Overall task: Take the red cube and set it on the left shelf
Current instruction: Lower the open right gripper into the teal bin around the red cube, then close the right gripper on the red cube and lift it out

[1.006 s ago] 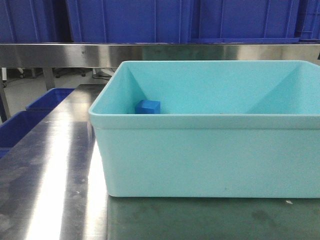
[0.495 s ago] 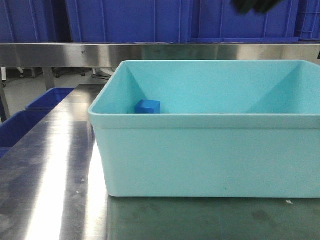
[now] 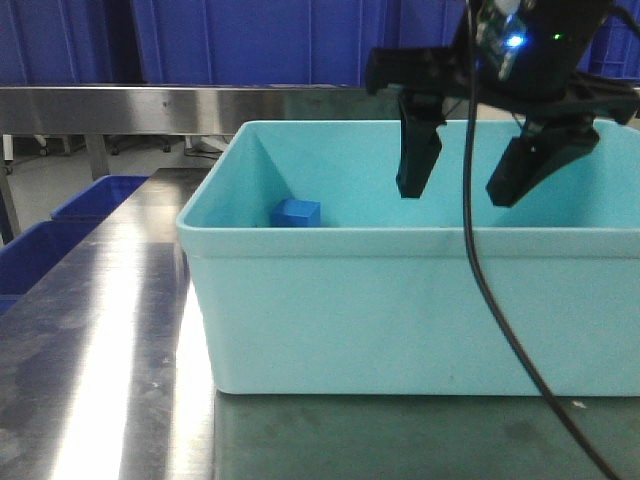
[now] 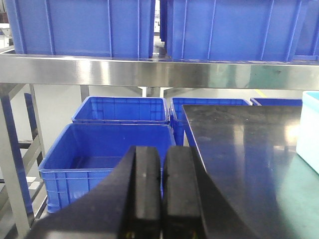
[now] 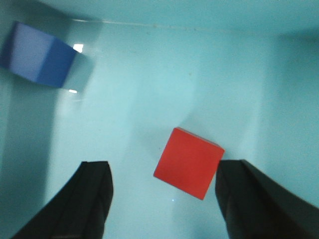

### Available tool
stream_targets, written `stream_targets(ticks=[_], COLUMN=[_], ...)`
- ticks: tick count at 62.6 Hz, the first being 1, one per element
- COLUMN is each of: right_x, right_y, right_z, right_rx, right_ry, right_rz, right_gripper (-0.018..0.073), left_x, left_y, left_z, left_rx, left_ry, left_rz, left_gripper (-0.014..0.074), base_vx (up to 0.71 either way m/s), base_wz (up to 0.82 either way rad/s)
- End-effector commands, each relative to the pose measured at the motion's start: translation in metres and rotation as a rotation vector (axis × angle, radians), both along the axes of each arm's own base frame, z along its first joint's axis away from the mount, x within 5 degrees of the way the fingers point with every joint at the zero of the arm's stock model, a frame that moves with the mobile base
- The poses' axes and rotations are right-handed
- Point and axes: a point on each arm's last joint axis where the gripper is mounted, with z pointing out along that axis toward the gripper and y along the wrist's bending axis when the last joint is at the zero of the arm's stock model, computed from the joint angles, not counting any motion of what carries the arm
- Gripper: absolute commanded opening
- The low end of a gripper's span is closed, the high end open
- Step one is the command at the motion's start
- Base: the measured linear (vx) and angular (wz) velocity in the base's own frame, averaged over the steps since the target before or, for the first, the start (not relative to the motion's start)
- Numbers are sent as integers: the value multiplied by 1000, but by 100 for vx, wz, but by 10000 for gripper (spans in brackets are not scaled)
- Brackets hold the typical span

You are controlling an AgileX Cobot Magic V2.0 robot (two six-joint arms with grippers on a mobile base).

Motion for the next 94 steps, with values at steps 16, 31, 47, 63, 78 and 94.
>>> stream_targets(ticks=[16,31,47,63,78,94], right_x=[14,22,24,25,3,-40], right_y=[5,9,10,10,-9,-49], right_z=[-12,-25,-32,-5,55,103], right_rx=[-20,-21,-33,-29,-86,-231], right_ry=[9,6,26,-57,-247,-388], right_rz=[-39,-34,-35,12,107,133], right_gripper=[552,543,276,130,130,130], left_x=[0,0,0,0,0,0], left_y=[1,1,1,1,1,1], left_z=[1,1,1,1,1,1], left_rx=[-16,-16,-16,-16,-16,-16], left_ry=[-75,-75,-75,-75,-75,-75], left_rz=[5,5,5,5,5,5], left_gripper=[101,101,101,101,101,101], base_vx=[0,0,0,0,0,0], base_wz=[0,0,0,0,0,0])
